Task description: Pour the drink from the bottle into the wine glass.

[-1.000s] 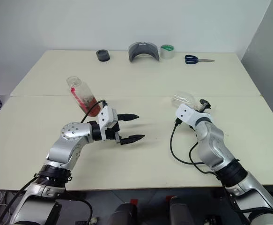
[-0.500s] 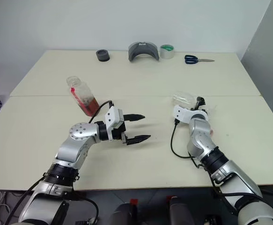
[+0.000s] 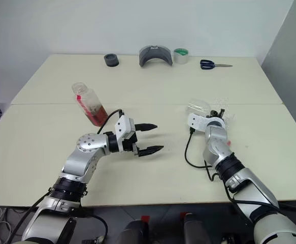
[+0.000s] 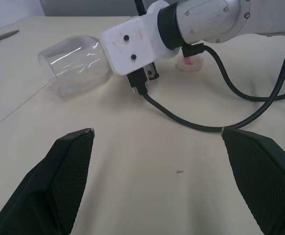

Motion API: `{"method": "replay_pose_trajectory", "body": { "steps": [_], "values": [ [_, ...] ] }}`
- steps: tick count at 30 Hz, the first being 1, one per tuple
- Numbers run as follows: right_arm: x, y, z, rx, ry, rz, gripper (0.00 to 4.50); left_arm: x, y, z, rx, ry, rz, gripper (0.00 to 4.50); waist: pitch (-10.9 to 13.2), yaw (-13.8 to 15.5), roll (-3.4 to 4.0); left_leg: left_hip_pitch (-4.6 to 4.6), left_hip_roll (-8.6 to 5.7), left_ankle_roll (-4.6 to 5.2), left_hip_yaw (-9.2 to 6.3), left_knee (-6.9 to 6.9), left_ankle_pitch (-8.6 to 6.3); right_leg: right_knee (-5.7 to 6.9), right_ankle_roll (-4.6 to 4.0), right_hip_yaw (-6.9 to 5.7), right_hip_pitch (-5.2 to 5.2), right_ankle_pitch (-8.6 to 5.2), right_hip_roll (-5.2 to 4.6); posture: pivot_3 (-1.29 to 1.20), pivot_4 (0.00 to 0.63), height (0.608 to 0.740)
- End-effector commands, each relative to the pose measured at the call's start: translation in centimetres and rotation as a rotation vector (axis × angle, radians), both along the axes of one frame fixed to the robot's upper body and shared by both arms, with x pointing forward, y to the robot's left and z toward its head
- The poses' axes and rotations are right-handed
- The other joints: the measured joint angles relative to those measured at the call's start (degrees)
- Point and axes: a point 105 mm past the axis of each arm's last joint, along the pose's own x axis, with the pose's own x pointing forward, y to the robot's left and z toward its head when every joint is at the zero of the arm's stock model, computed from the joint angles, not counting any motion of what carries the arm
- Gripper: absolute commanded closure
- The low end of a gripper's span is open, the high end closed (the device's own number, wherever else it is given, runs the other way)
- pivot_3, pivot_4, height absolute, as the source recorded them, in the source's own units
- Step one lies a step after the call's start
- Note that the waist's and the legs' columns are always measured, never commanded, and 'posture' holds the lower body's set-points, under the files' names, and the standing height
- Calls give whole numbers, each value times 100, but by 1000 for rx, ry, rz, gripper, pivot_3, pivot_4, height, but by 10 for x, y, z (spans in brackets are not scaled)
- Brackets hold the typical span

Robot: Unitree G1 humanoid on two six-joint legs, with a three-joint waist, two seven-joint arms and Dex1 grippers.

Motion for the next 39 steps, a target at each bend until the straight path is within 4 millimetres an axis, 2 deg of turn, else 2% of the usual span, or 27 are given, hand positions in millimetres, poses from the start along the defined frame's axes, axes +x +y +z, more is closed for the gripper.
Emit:
{"method": "replay_pose_trajectory", "body": {
  "steps": [1, 3, 9, 11, 15, 21, 25, 30, 35, 39],
  "values": [
    [-2, 7, 34, 68, -95, 27, 4215, -2, 5, 15, -44, -30, 29, 0, 1, -3, 1, -1, 0, 0, 0, 0, 0, 0, 0, 1, -1, 0, 0, 0, 150, 740],
    [-8, 13, 49, 228, -120, 35, 4215, -4, 12, 16, -64, -4, 65, 0, 2, -9, 3, -4, 0, 0, 1, -1, 0, 0, 0, 2, -5, 0, 0, 0, 150, 740],
    [-14, 60, 62, 1084, -88, 180, 4215, -9, 33, 25, -116, 81, 132, 0, 2, -43, 3, -2, 9, 1, -3, -3, 0, 5, 0, 0, -7, 0, 5, 0, 150, 740],
    [-13, 65, 66, 1231, -112, 198, 4215, -11, 37, 26, -118, 108, 135, 0, 3, -33, 6, -2, 7, 0, -5, -3, 0, 6, 0, -1, -7, 0, 4, 0, 150, 740],
    [-9, 92, 51, 1389, -44, 250, 4215, -17, 47, 29, -106, 147, 141, 0, 4, 2, 6, -3, 5, 0, -2, -3, 0, 3, 0, 3, -5, 0, -8, 0, 150, 740],
    [-18, 108, 24, 1397, 11, 281, 4216, -19, 54, 29, -98, 171, 159, 0, 4, -6, 7, 0, 3, 0, 2, -5, 0, 3, -1, 4, -6, 0, -3, 0, 150, 740],
    [-33, 108, 3, 1363, 51, 285, 4219, -21, 53, 28, -93, 176, 159, 0, 0, -6, 7, 7, 4, 0, 2, -9, 0, 2, -1, 4, -2, 0, 0, 0, 150, 740],
    [-50, 101, -13, 1345, 68, 265, 4223, -21, 51, 27, -86, 178, 153, 0, -4, -11, 4, 25, 5, 1, 7, -17, -1, 1, 0, 8, 10, -1, 2, 0, 150, 740],
    [-49, 105, -4, 1326, 21, 321, 4230, -18, 52, 29, -77, 165, 161, 0, -4, -43, 4, 37, 9, 0, 16, -29, 0, 2, 0, 16, 11, -1, 5, 0, 150, 740],
    [-54, 121, 18, 1289, -56, 510, 4230, -15, 59, 32, -69, 132, 207, 0, -3, -47, 4, 38, 9, 0, 18, -32, 0, 1, 0, 17, 11, -1, 6, 0, 150, 740]
  ]
}}
